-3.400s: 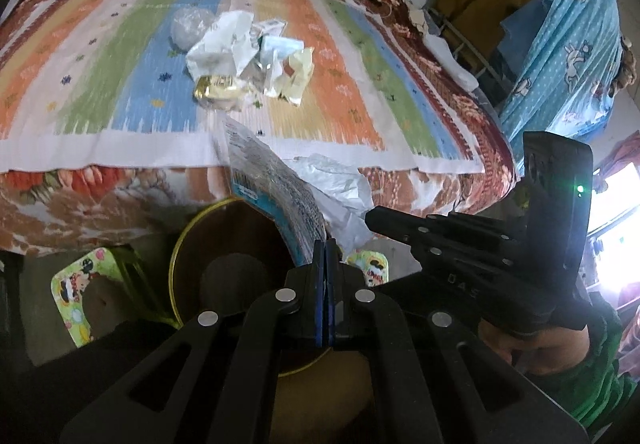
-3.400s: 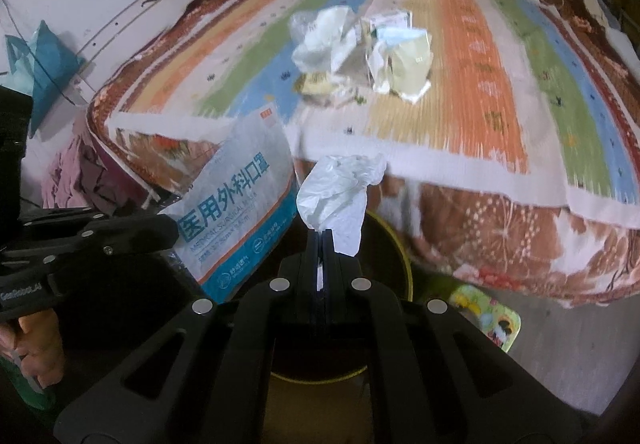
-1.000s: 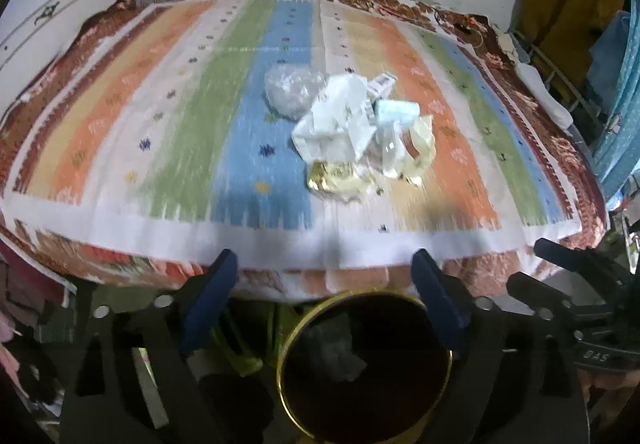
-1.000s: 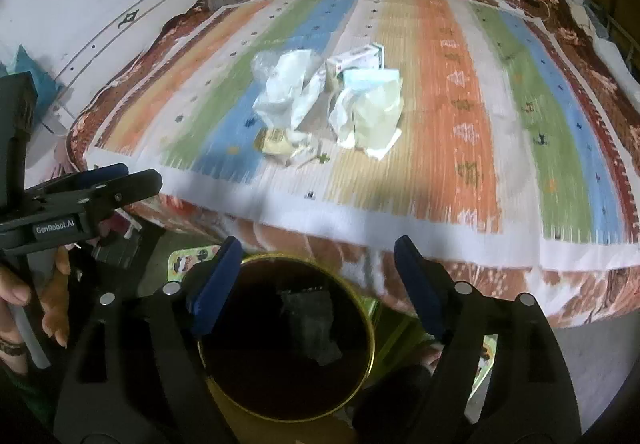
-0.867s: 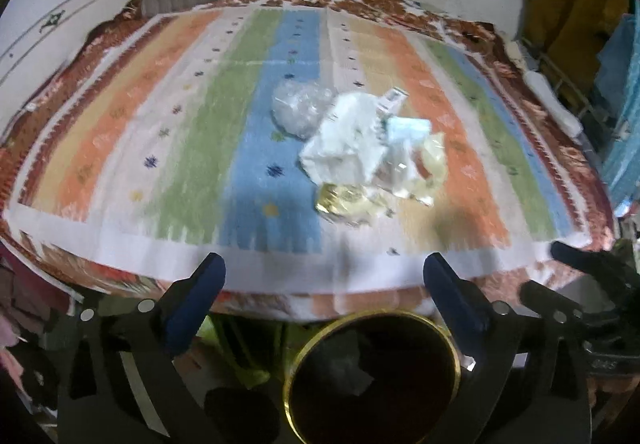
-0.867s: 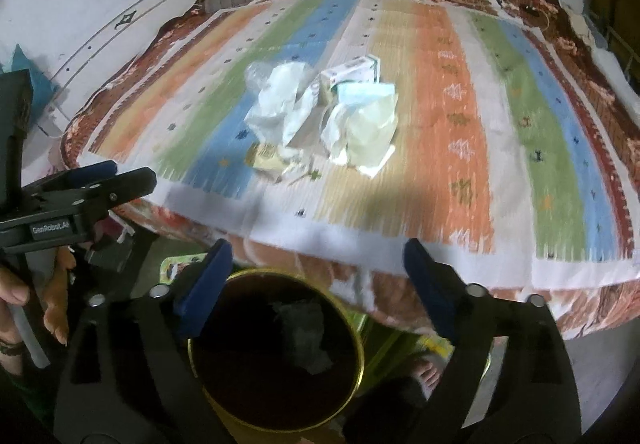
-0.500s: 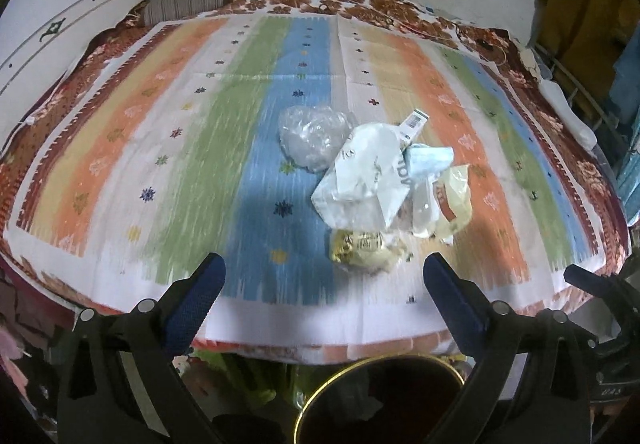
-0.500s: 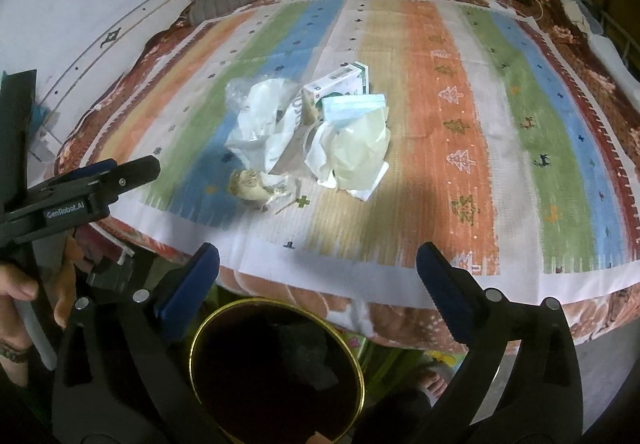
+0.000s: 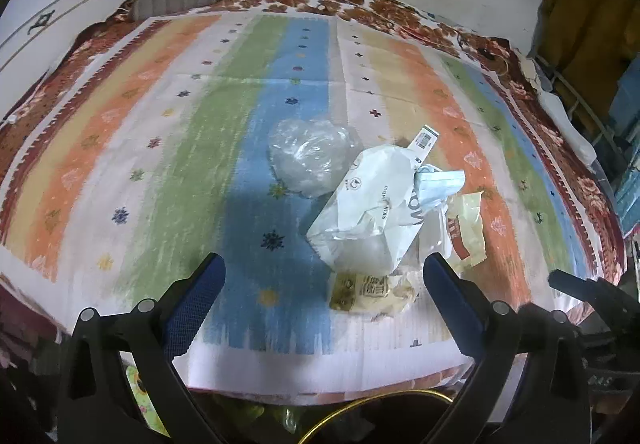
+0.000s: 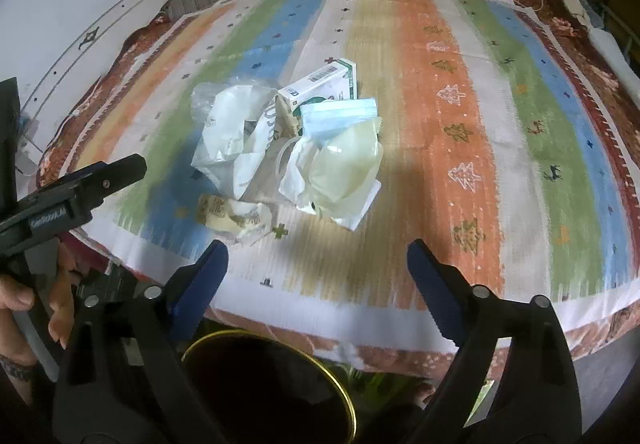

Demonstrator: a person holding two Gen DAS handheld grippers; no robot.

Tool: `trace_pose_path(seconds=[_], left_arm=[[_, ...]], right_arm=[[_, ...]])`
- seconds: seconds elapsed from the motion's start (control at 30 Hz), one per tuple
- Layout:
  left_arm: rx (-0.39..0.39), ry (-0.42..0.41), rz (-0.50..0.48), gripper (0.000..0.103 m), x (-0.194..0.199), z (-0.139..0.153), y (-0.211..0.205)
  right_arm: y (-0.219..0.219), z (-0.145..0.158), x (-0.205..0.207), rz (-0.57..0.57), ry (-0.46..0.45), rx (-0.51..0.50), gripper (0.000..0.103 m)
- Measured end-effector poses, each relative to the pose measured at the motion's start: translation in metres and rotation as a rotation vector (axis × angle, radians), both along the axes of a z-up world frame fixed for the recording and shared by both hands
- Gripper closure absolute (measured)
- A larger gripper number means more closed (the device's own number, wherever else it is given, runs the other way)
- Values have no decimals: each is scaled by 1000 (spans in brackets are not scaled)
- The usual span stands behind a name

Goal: Collect trash
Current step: 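Move both open tools back over the trash pile on the blanket, then grasp the white printed plastic bag with left tool while right tool grasps pale yellow plastic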

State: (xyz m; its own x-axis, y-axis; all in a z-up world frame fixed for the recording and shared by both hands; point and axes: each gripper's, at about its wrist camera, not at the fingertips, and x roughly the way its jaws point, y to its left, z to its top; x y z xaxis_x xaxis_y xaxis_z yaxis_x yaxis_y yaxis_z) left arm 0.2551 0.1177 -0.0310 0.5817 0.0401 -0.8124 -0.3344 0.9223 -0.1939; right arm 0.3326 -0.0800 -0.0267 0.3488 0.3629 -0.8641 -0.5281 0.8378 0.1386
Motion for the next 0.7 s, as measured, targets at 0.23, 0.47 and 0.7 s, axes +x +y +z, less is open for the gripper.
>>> trace_pose_path(seconds=[0.23, 0.47, 0.7], left_arm=[[-69, 10, -15, 16, 20, -16, 11], [-58, 24, -34, 25, 38, -32, 16], [-93, 10, -66, 27, 53, -40, 21]], right_arm=[[15, -11, 21, -11, 31, 1, 38], [33, -27, 41, -6, 44, -44, 47], [37, -42, 62, -23, 63, -70, 61]])
